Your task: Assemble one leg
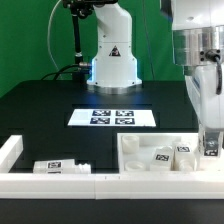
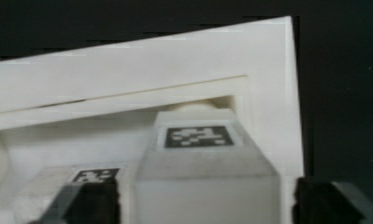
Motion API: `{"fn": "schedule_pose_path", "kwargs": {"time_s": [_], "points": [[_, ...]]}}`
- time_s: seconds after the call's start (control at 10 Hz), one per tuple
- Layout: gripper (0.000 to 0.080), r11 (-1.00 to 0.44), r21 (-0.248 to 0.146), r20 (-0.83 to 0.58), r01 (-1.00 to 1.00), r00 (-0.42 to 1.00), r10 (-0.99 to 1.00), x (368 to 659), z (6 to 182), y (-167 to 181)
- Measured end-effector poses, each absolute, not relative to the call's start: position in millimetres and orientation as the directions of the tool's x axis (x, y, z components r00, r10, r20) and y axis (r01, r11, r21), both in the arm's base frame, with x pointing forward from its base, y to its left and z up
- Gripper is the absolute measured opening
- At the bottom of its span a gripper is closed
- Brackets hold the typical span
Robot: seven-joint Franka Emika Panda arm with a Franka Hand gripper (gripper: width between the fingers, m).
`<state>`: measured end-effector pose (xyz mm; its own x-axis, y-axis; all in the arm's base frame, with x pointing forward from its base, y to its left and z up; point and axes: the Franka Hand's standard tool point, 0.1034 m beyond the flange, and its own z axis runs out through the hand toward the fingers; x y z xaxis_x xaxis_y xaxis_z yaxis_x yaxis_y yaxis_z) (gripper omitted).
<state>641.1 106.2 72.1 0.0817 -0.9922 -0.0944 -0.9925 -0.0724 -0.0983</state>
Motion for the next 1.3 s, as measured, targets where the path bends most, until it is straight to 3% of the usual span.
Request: {"fn": "schedule_pose_path", "kwargs": {"time_s": [0.1, 0.2, 0.3, 0.7, 0.9, 1.1, 1.3], "points": [[0.0557, -0.239, -0.128, -0.068, -0.962, 0.249, -0.966, 644, 73.2, 106], [0.0633, -0.415, -0.143, -0.045, -0.899, 0.424, -0.904, 644, 73.3, 112], [0.0645, -0.525, -0.148, -0.033, -0.838, 0.535, -0.844, 643, 72.8, 117], [0.0649, -0.717, -0.147, 0.009, -0.681, 0.724, -0.69, 643, 72.4, 113], [0.0649, -0.936, -0.11, 0.07, -0.335, 0.937, -0.343, 643, 71.3, 109], [0.0649, -0.933, -0.11, 0.069, -0.342, 0.934, -0.35, 643, 71.3, 108], [0.0375, -0.933, -0.11, 0.069, -0.343, 0.934, -0.351, 643, 71.2, 108]]}}
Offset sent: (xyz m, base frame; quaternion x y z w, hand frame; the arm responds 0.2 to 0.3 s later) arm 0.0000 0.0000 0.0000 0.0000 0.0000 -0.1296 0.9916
